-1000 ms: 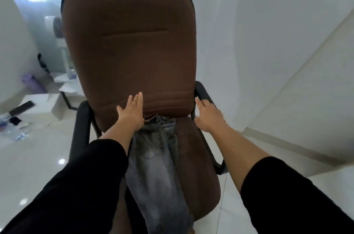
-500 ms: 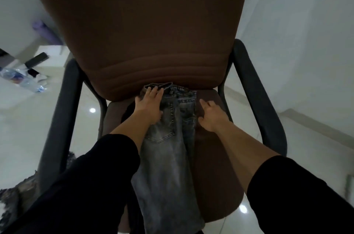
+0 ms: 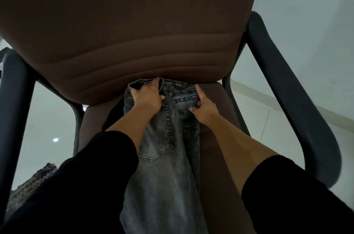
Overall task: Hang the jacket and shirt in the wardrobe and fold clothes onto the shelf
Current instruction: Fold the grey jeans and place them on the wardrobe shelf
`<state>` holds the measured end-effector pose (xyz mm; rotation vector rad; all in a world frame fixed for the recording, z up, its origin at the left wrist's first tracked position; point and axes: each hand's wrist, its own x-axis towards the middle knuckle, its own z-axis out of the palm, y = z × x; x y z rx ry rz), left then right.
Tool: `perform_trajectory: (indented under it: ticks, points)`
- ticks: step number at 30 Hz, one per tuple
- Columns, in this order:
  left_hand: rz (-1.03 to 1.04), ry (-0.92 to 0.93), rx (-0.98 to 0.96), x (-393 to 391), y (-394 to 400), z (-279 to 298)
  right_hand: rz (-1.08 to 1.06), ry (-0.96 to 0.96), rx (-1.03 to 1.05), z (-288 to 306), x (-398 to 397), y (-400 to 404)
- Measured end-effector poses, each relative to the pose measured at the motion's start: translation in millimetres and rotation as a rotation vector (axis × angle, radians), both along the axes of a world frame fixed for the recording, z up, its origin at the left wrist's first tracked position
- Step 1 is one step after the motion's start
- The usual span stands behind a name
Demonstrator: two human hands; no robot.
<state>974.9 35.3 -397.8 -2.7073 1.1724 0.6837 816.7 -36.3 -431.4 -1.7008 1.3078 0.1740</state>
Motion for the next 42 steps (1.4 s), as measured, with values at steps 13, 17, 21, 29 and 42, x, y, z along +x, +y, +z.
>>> perform_trajectory:
  ticks: [13,17,21,29,42]
  points:
    - [0.099,0.371,-0.493,40.3,81.2,106.9,-0.105,-0.282,-0.015,116.7,-11.1,43.2]
    - [-0.017,0.363,-0.559,42.5,114.7,179.8,-0.116,-0.340,-0.084,180.1,-29.4,72.7]
    - [-0.165,0.319,-0.633,17.1,150.5,258.1,-0.127,-0.472,-0.167,243.8,-48.6,108.5]
    - [-0.432,0.072,-0.779,-110.0,229.0,409.0,-0.211,-0.764,0.027,391.6,-117.6,210.1]
    - [-0.584,-0.223,-0.810,-216.4,294.7,568.2,-0.087,-1.090,-0.379,547.5,-236.3,318.9]
